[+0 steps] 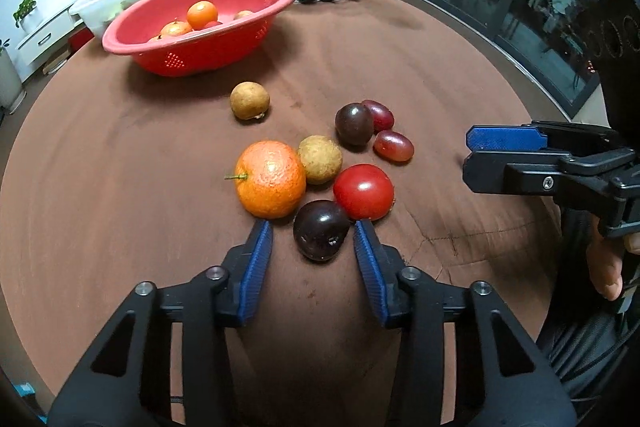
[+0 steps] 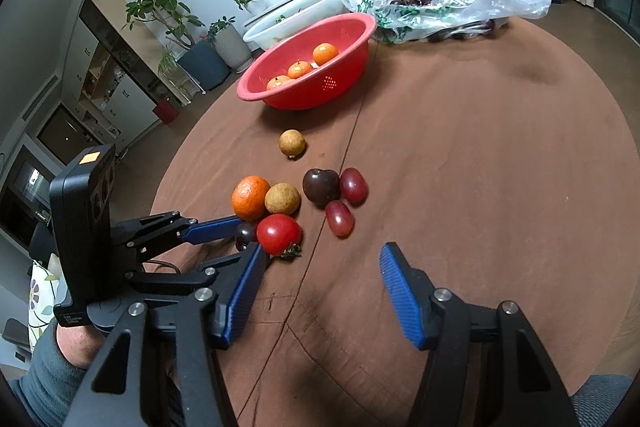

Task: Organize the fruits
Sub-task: 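Grasp a dark plum with the left tool while the right tool grasps a dark plum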

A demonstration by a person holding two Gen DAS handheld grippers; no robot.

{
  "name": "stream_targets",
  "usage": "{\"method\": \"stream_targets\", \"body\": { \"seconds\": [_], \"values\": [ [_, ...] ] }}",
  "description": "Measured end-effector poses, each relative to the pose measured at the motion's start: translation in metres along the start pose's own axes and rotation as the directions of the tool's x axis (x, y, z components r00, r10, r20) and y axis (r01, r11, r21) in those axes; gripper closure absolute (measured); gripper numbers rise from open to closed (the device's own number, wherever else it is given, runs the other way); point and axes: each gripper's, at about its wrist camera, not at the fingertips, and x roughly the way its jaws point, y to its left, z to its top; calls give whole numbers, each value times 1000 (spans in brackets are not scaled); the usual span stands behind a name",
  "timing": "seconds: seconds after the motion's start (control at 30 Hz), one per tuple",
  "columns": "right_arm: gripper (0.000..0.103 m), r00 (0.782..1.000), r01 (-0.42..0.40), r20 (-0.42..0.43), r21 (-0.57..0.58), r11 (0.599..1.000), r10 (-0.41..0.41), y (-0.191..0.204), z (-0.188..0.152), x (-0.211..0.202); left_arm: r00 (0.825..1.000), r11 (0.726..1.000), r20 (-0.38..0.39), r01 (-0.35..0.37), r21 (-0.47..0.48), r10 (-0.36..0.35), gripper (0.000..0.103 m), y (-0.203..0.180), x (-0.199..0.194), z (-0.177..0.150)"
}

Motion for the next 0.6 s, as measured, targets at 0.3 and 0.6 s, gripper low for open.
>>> {"method": "stream_targets", "body": {
  "seconds": [0.3, 0.6],
  "values": [
    [41, 1000, 2, -12, -3, 1000, -2, 3, -3, 2, 1000, 1000, 8, -14, 9, 14, 75, -2, 0, 0],
    [42, 1000, 10, -22, -7, 1000, -10, 7, -3, 4, 1000, 1000, 26, -6, -14, 7, 80, 0, -2, -4]
  ]
}}
